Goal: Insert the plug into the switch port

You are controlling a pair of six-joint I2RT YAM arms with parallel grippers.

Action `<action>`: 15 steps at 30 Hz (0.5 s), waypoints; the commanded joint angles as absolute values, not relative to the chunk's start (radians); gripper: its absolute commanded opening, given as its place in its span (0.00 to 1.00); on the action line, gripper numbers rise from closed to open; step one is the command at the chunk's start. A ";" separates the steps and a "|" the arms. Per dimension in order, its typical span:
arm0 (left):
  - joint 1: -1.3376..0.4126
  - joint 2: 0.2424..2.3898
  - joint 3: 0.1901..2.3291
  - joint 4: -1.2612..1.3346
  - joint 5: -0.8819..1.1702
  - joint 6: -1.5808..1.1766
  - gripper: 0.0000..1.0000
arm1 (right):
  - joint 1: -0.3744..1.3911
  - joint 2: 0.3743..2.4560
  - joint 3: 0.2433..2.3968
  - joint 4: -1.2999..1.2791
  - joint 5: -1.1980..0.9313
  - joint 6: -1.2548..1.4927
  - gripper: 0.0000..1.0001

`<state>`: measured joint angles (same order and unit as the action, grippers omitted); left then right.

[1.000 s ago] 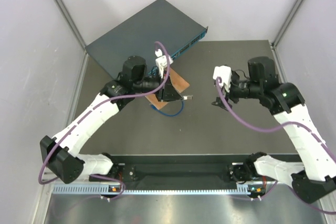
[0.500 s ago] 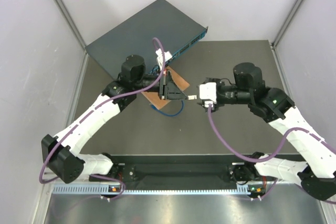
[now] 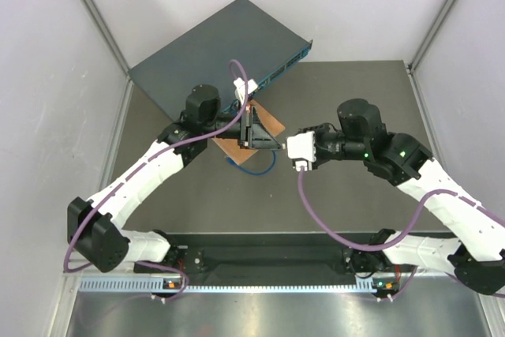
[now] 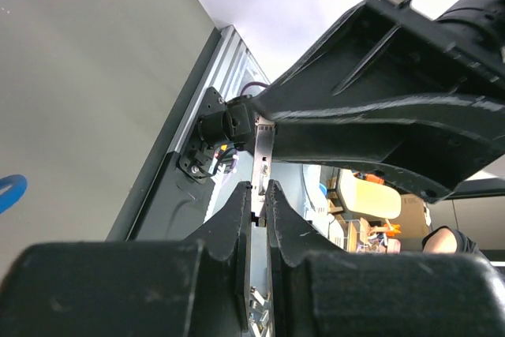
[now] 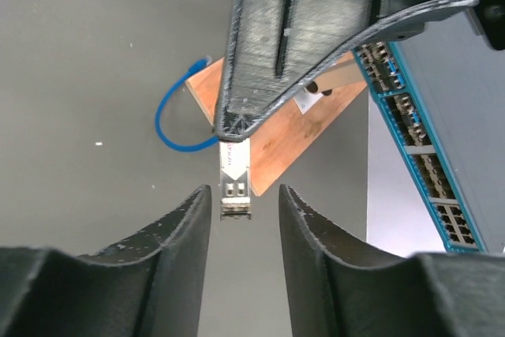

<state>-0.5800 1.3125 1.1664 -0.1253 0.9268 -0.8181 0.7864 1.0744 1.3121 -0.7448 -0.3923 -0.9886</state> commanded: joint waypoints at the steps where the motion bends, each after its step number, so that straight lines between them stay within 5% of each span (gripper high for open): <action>1: -0.577 1.305 1.167 -0.057 0.937 -0.831 0.00 | 0.816 1.077 1.301 -0.713 -0.344 -1.012 0.38; 9: -0.577 1.304 1.172 -0.069 0.936 -0.818 0.00 | 0.822 1.078 1.287 -0.701 -0.311 -0.996 0.35; 15: -0.574 1.305 1.177 -0.068 0.934 -0.818 0.00 | 0.825 1.078 1.282 -0.696 -0.298 -0.992 0.23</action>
